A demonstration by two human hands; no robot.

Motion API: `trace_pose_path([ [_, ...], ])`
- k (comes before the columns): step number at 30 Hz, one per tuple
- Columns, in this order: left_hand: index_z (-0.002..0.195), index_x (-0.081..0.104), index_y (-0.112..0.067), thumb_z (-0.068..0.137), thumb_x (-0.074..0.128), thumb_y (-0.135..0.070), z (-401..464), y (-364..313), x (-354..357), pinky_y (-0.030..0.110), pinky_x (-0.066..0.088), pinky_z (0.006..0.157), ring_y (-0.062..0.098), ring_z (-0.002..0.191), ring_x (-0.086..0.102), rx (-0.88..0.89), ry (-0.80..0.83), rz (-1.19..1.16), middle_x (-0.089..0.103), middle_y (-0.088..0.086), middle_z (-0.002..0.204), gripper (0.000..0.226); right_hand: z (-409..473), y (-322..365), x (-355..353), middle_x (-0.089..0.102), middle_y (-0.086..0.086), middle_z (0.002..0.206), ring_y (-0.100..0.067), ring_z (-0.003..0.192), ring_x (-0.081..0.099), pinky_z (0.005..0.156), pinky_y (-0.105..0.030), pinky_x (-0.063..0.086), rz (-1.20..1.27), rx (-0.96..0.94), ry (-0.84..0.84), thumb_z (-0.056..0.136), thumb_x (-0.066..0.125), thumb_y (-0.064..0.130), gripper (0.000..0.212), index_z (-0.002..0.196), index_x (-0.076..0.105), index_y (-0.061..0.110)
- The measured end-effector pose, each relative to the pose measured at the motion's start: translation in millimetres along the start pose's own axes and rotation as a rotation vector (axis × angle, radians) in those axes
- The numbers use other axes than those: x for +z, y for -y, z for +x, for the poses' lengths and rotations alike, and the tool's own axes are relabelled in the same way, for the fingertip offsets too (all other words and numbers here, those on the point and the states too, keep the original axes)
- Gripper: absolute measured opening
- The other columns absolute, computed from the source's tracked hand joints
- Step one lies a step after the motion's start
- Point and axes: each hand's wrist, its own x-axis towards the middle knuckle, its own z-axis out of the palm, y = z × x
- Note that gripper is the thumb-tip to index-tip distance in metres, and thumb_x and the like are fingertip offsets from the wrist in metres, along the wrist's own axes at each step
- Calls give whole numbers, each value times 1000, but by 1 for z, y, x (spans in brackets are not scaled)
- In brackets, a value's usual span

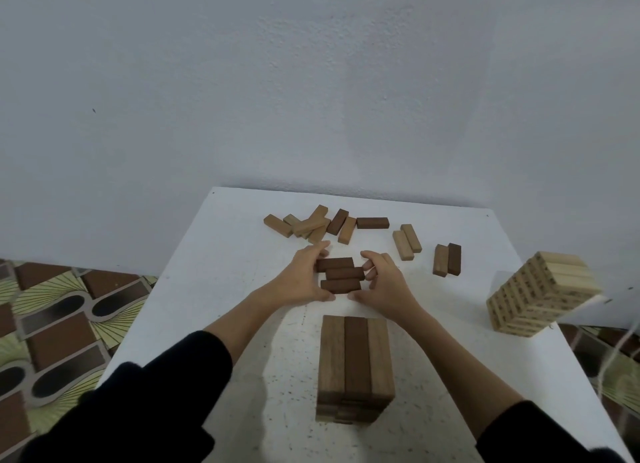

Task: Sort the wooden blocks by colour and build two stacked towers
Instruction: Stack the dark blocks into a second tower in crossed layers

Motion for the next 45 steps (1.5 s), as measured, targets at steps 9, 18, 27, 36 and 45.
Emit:
trace_pose_path([
  [9,146,26,-24,73,80,-10,-8,2,1,19,34,94,8,121,41,-16,-53,-159,47,-8,132,91,-2,-6,13,50,1,112,-7,77,47,64,-3,39,70,-23,-106,68,83,22,80,137,42,14],
  [18,147,24,-25,75,78,-9,-11,2,2,33,40,106,14,133,37,-30,-31,-208,44,-6,144,91,-3,-10,18,48,6,109,-8,79,51,65,-4,38,65,-55,-136,67,84,21,82,137,42,13],
  [27,147,25,-25,74,79,-11,-12,1,3,45,35,111,14,135,36,-30,-36,-221,44,-7,145,92,-3,-16,18,48,7,108,-8,79,53,67,-4,41,96,-65,-143,67,84,18,82,137,42,13],
  [36,147,25,-27,74,80,-14,-11,1,6,45,34,111,12,135,35,-33,-54,-205,43,-9,145,92,-2,-17,19,48,8,108,-9,80,54,68,-6,43,118,-51,-144,68,83,16,80,137,42,13],
  [45,147,25,-26,73,81,-13,-11,2,7,45,31,113,11,136,34,-31,-66,-216,43,-9,145,93,-2,-18,18,50,6,109,-8,80,53,68,-3,44,135,-43,-129,68,83,13,80,137,42,14],
])
